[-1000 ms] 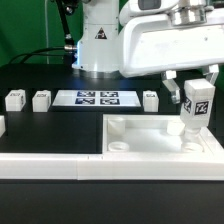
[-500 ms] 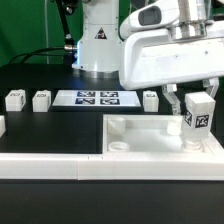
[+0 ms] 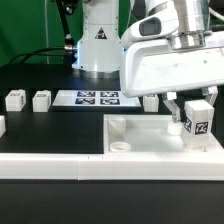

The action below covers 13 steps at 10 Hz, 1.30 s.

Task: Assemble square table

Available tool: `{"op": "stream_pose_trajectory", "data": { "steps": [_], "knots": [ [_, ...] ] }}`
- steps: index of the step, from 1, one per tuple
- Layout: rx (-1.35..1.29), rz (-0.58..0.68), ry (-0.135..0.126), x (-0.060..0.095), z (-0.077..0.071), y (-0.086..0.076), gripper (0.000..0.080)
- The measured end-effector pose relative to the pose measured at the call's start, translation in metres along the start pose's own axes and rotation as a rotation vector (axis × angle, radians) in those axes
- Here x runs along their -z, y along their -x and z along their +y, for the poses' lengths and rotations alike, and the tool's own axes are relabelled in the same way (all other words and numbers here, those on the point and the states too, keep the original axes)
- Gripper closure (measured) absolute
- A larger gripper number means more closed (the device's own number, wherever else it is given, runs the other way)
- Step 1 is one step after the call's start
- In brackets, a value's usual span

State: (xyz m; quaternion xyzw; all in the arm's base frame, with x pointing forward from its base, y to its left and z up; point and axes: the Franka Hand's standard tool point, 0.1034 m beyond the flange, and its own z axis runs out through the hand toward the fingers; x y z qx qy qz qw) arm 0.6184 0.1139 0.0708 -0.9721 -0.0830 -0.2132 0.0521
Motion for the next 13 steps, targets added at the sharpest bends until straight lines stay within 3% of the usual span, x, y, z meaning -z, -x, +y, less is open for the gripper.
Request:
{"op": "stream_pose_trajectory", "data": {
  "steps": [4, 5, 6, 7, 13],
  "knots": [
    [0.001, 0.010, 0.002, 0.0001, 0.0001, 0.0002, 0.0508],
    [0.001, 0.010, 0.002, 0.0001, 0.0001, 0.0002, 0.0298],
    [0.001, 0.010, 0.002, 0.0001, 0.0001, 0.0003, 0.0298],
    [0.001, 0.010, 0.002, 0.0000, 0.0001, 0.0004, 0.0180],
    [0.001, 0.010, 0.002, -0.0002, 0.0001, 0.0005, 0.0150]
  ]
}}
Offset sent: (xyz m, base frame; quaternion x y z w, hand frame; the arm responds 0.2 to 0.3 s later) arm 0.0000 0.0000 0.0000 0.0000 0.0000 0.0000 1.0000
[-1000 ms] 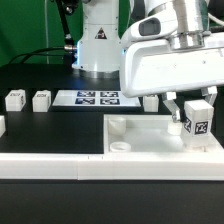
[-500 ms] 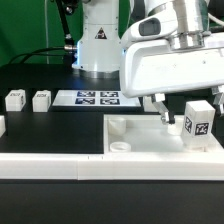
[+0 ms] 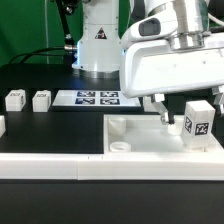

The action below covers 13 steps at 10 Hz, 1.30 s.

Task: Assemble square table

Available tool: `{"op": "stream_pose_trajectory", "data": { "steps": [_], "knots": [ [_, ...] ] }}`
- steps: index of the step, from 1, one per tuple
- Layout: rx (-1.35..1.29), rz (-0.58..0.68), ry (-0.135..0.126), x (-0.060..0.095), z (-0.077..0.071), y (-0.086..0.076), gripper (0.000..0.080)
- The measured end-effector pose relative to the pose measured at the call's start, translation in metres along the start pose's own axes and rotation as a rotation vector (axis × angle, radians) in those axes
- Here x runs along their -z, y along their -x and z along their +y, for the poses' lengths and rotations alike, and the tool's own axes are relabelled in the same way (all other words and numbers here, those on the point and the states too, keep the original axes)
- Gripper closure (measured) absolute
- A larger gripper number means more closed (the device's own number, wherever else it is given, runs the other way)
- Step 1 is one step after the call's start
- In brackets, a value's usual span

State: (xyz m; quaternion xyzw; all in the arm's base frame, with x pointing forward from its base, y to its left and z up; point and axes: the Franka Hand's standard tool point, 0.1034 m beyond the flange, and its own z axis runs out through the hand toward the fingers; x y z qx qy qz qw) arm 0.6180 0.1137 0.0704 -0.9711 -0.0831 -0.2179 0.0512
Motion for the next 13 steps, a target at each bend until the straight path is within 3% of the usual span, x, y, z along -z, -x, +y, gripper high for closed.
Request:
{"op": "stream_pose_trajectory", "data": {
  "steps": [1, 3, 5, 7, 11, 13],
  "knots": [
    [-0.024, -0.024, -0.005, 0.000, -0.002, 0.000, 0.0150],
    [-0.077, -0.105, -0.009, 0.017, -0.005, -0.024, 0.0150],
    [-0.091, -0.150, -0.017, 0.017, -0.006, -0.035, 0.0150],
    [-0.096, -0.290, -0.033, 0.012, -0.005, -0.021, 0.0150],
    [-0.113, -0.576, -0.063, 0.004, -0.007, -0.010, 0.0150],
    [-0.100, -0.546, -0.067, 0.001, -0.003, -0.018, 0.0150]
  ]
}}
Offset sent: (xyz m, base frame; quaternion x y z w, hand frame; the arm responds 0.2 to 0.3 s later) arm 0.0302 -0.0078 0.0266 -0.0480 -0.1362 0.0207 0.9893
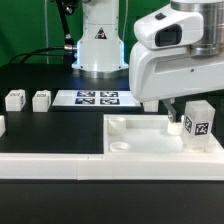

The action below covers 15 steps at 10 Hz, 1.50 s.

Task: Assemble square table

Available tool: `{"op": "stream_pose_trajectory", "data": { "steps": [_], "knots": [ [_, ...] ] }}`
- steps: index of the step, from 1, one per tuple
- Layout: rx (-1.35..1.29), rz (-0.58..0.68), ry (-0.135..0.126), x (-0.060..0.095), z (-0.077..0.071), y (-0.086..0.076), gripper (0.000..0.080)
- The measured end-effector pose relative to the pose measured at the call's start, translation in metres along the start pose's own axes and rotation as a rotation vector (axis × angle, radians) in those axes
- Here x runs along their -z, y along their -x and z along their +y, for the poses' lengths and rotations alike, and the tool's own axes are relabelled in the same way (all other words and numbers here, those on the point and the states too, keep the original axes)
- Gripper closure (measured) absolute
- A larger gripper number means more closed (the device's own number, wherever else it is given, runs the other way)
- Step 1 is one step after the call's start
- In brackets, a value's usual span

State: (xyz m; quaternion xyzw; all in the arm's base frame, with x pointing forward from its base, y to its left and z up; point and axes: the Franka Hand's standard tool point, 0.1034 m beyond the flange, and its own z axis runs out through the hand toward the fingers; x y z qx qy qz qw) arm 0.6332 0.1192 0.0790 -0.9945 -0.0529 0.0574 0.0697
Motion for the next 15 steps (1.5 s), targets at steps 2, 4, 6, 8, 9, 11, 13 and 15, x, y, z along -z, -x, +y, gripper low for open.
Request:
{"op": "stream_pose_trajectory", "data": {
  "steps": [2, 4, 6, 8, 9, 11, 13, 15],
  "knots": [
    [0.002, 0.003, -0.001, 0.0000, 0.0056, -0.0008, 0.0150],
    [-0.023, 0.002, -0.001, -0.0004, 0.0049, -0.0006, 0.0279],
    [-0.195, 0.001, -0.004, -0.0007, 0.0046, -0.0004, 0.0507],
    [-0.330, 0.001, -0.004, -0.0009, 0.0047, -0.0002, 0.0506],
    [-0.387, 0.001, -0.004, -0.0010, 0.0047, -0.0002, 0.0506],
    [-0.622, 0.055, -0.009, -0.0020, 0.0046, 0.0005, 0.0506],
    [-0.829, 0.057, -0.013, -0.0026, 0.0026, 0.0017, 0.0506],
    [-1.105, 0.041, -0.054, -0.0029, 0.0042, 0.0010, 0.0506]
  ]
}}
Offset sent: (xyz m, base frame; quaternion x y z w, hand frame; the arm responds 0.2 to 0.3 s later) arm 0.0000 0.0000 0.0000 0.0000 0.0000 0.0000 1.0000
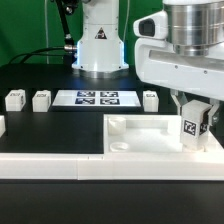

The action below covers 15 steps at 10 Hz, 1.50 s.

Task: Assemble square table

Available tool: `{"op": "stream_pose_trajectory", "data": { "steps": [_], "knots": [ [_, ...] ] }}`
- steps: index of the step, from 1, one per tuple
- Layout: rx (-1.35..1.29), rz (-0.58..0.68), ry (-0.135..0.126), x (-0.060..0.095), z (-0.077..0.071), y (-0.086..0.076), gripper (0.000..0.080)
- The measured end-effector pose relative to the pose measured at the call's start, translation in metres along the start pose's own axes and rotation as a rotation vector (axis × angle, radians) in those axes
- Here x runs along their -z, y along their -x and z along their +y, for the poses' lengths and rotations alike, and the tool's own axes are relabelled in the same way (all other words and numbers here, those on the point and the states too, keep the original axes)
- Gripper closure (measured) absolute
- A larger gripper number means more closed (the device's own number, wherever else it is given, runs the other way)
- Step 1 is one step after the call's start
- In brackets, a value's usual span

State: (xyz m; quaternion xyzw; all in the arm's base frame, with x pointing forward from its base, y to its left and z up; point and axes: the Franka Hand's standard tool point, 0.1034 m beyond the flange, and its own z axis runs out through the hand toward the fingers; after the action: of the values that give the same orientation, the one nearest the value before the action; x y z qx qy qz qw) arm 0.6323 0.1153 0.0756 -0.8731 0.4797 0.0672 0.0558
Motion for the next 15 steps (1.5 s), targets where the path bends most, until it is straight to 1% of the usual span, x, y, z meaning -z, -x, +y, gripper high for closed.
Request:
{"op": "stream_pose_trajectory", "data": {
  "steps": [1, 2, 3, 4, 5, 6, 7, 8, 9, 10, 11, 12, 13, 14, 15],
  "knots": [
    [-0.096, -0.019, -0.015, -0.0001, 0.0000, -0.0011, 0.0506],
    [-0.252, -0.038, -0.030, -0.0006, 0.0001, -0.0002, 0.0506],
    [-0.349, -0.048, -0.033, -0.0012, -0.0007, 0.0017, 0.0506],
    [-0.372, -0.048, -0.032, -0.0013, -0.0010, 0.0022, 0.0506],
    [-0.309, -0.047, -0.033, -0.0018, -0.0007, 0.0022, 0.0420],
    [-0.305, -0.047, -0.032, -0.0022, -0.0005, 0.0026, 0.0270],
    [-0.073, -0.035, -0.031, -0.0033, 0.0004, 0.0025, 0.0270],
    [0.186, -0.025, -0.028, -0.0037, -0.0007, 0.0038, 0.0174],
    [0.187, -0.030, -0.031, -0.0040, -0.0008, 0.0044, 0.0174],
    [0.252, -0.028, -0.031, -0.0041, -0.0004, 0.0039, 0.0154],
    [0.352, -0.026, -0.033, -0.0040, -0.0002, 0.0037, 0.0154],
    [0.493, -0.018, -0.023, -0.0021, -0.0003, 0.0020, 0.0150],
    [0.670, 0.004, -0.010, 0.0028, -0.0036, -0.0009, 0.0150],
    [0.848, 0.014, 0.003, 0.0023, -0.0038, -0.0003, 0.0150],
    [0.969, 0.014, 0.003, 0.0022, -0.0041, -0.0002, 0.0150]
  ]
}}
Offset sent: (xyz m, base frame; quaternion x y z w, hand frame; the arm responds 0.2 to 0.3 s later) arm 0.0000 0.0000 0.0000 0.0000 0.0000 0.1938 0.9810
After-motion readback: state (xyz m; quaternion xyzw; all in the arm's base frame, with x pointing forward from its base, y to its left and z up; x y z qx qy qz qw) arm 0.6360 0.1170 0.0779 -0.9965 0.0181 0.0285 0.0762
